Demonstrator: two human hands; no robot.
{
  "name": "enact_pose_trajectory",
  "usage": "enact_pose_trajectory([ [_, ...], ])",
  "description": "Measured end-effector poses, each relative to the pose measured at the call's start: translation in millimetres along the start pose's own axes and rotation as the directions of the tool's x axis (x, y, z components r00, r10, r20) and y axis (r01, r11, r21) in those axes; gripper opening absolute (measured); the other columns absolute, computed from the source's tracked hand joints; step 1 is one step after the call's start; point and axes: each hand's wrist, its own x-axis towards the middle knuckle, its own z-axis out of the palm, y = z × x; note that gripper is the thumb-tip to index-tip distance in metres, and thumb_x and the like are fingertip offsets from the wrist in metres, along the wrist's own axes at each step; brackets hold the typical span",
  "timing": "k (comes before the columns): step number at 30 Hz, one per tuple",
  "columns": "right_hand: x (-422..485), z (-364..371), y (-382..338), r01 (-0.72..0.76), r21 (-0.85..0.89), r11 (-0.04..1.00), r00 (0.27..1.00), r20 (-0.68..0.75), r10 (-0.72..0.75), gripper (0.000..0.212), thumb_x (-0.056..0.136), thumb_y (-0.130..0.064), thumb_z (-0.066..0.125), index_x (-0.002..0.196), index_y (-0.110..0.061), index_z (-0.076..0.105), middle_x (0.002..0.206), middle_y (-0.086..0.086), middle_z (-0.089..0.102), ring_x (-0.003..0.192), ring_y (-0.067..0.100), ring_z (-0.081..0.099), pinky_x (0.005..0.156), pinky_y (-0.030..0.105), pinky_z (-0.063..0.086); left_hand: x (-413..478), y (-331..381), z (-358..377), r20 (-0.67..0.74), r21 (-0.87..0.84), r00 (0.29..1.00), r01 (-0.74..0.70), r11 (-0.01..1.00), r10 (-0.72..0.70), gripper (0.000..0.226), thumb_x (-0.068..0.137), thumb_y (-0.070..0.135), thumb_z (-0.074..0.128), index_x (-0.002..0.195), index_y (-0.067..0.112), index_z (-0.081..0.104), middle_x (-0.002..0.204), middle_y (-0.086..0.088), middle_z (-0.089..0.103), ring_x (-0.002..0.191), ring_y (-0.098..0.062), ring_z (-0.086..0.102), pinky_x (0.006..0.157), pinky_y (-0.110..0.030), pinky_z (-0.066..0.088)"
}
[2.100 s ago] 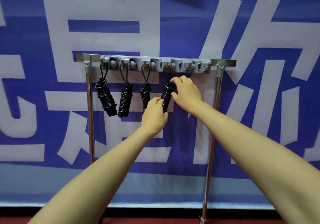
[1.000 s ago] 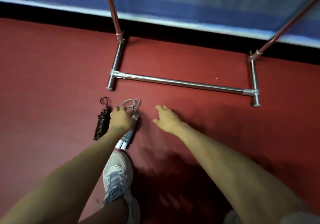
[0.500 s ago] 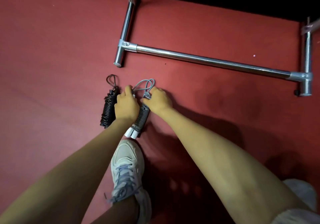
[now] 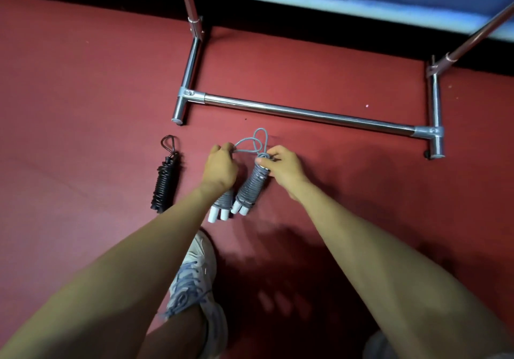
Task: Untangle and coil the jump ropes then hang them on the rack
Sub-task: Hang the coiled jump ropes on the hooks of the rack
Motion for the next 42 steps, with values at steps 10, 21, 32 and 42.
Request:
enact_pose_trajectory([
  [10,-71.6,-97.4,-77.5,0.246,0.115,0.962,0.969,-0.061,-0.241,0.028,0.081,0.007,0.067,0.099,-0.011,0.055,0.083,-0.001,0.057,0.072,0.008,0.054,0.067,0.013,0.045,-63.4,116.2,-19.4,-0.046,-0.353,0.993,-0.117,0.928,0.108,0.015,0.087,0.007,0.061,0.102,0.008,0.058,0.087,-0.007,0.059,0.08,-0.021,0.051,0.079,-0.037,0.045],
  [21,-177.5,-212.4,-218.3,0.491,-0.029,0.871,0.86,-0.146,-0.49,0.021,0.082,-0.003,0.068,0.098,-0.017,0.064,0.096,0.008,0.067,0.087,0.018,0.059,0.089,0.042,0.051,-150.7,263.8,-116.4,-0.143,-0.443,0.904,-0.423,0.791,0.403,0.02,0.083,0.003,0.065,0.097,0.017,0.061,0.09,-0.002,0.065,0.084,-0.016,0.057,0.079,-0.031,0.046],
  [32,-292.3,-303.9,-360.2,0.752,0.01,0.66,0.614,-0.375,-0.694,0.024,0.084,0.0,0.066,0.08,-0.024,0.06,0.079,-0.002,0.066,0.081,0.02,0.063,0.081,0.045,0.054,-232.8,392.3,-230.5,-0.37,-0.483,0.751,-0.659,0.577,0.547,0.02,0.08,0.01,0.071,0.091,0.022,0.06,0.087,-0.003,0.065,0.087,-0.024,0.063,0.086,-0.046,0.053],
  [42,-335.6,-375.8,-470.0,0.75,-0.317,0.58,0.429,-0.435,-0.792,0.015,0.085,-0.01,0.068,0.094,-0.02,0.062,0.094,0.003,0.067,0.085,0.021,0.064,0.078,0.032,0.053,-235.1,474.3,-314.7,-0.514,-0.303,0.605,-0.791,0.531,0.608,0.023,0.082,0.01,0.07,0.102,0.017,0.063,0.094,-0.005,0.067,0.09,-0.025,0.063,0.085,-0.038,0.054],
])
